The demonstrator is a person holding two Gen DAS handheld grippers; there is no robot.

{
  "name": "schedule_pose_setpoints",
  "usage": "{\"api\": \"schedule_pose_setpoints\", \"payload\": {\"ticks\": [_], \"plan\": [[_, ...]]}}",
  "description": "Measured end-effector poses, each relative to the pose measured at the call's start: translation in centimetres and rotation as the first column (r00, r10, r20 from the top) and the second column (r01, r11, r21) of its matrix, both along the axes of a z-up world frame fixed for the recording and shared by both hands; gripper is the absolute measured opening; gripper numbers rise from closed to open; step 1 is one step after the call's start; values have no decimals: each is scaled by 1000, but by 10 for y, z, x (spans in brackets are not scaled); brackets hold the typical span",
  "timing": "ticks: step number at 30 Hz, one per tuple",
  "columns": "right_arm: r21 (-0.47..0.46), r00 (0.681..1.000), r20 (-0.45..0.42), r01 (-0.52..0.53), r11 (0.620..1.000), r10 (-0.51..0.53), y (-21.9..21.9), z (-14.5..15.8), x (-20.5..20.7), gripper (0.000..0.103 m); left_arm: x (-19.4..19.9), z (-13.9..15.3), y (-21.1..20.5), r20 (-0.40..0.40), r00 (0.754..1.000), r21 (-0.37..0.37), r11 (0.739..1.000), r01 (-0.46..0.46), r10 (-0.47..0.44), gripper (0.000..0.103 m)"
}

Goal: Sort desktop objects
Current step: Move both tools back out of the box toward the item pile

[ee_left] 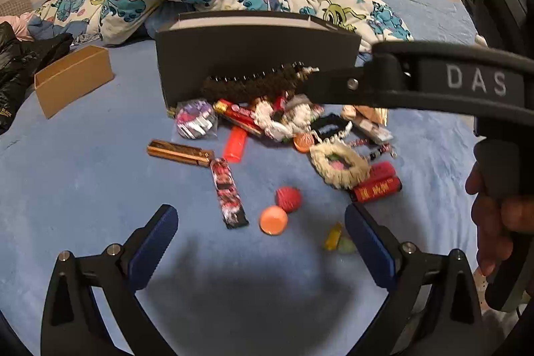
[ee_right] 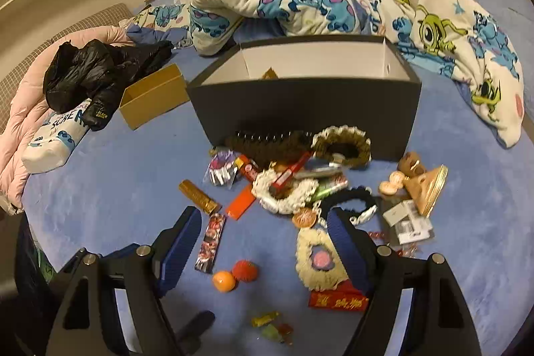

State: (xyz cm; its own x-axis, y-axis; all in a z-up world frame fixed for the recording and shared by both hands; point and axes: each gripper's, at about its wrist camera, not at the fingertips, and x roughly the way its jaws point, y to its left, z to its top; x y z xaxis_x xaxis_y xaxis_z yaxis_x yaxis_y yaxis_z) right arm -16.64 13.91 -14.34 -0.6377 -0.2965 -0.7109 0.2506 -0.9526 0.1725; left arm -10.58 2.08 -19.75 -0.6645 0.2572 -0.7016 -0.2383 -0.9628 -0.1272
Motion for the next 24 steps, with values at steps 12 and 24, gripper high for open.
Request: {"api": "schedule_pose_setpoints", "payload": {"ticks": [12,24], "plan": [[7,996,72,-45,999,44,-2,-36,5,80,3,-27,4,18,999,38,998,50,-50,101],[-9,984,157,-89,996,90,-8,-75,-4,80,-23,-50,3,17,995,44,994,96,-97,101]]}}
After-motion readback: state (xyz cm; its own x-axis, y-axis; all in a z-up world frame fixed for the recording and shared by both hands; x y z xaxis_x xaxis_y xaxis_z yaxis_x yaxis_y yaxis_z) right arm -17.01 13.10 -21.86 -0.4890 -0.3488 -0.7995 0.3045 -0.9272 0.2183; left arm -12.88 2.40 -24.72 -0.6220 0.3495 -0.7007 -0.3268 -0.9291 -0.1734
